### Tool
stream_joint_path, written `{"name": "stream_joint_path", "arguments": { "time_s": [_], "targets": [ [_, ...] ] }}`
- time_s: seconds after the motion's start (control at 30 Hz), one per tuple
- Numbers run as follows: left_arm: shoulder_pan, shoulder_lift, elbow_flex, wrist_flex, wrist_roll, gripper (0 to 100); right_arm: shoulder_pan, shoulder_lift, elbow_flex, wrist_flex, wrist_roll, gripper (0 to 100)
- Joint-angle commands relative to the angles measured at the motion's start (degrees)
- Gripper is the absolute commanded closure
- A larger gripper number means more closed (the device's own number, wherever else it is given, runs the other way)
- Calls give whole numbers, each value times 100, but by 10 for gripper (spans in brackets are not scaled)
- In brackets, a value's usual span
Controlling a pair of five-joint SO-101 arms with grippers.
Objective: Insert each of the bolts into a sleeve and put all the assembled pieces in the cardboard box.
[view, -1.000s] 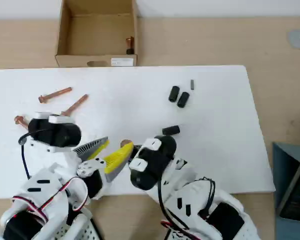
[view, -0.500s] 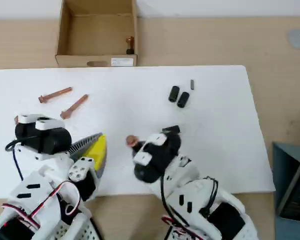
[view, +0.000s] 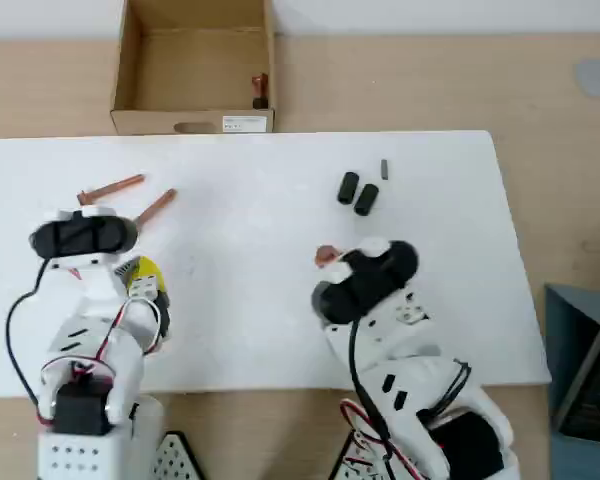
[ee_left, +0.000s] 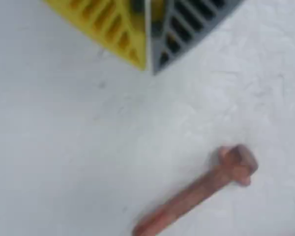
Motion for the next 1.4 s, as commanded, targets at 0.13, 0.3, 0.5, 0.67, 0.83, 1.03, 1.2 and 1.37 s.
{"name": "stream_joint_path", "arguments": {
  "time_s": [0.13,0.3,0.5,0.67,0.83,1.03,1.2,1.37],
  "targets": [
    [-105,-40,897,-1002,-70,998,233,1903,-1763,-316,-26,989],
    [-123,-40,1204,-1125,-352,998,505,3345,-2730,-897,0,989],
    [-123,-40,1442,-1116,-334,998,585,4875,-3837,-1459,18,989],
    [-123,-40,1433,-1116,-352,997,585,5991,-4558,-1952,18,989],
    [-123,-40,1433,-1116,-360,997,585,7064,-5138,-2444,26,989],
    [-123,-40,1433,-1116,-360,997,558,8400,-5780,-3349,26,989],
    [-123,-40,1433,-1116,-360,997,558,9675,-6484,-4053,475,989],
    [-123,-40,1433,-1116,-360,997,541,10879,-7248,-4695,1029,989]
  ]
}}
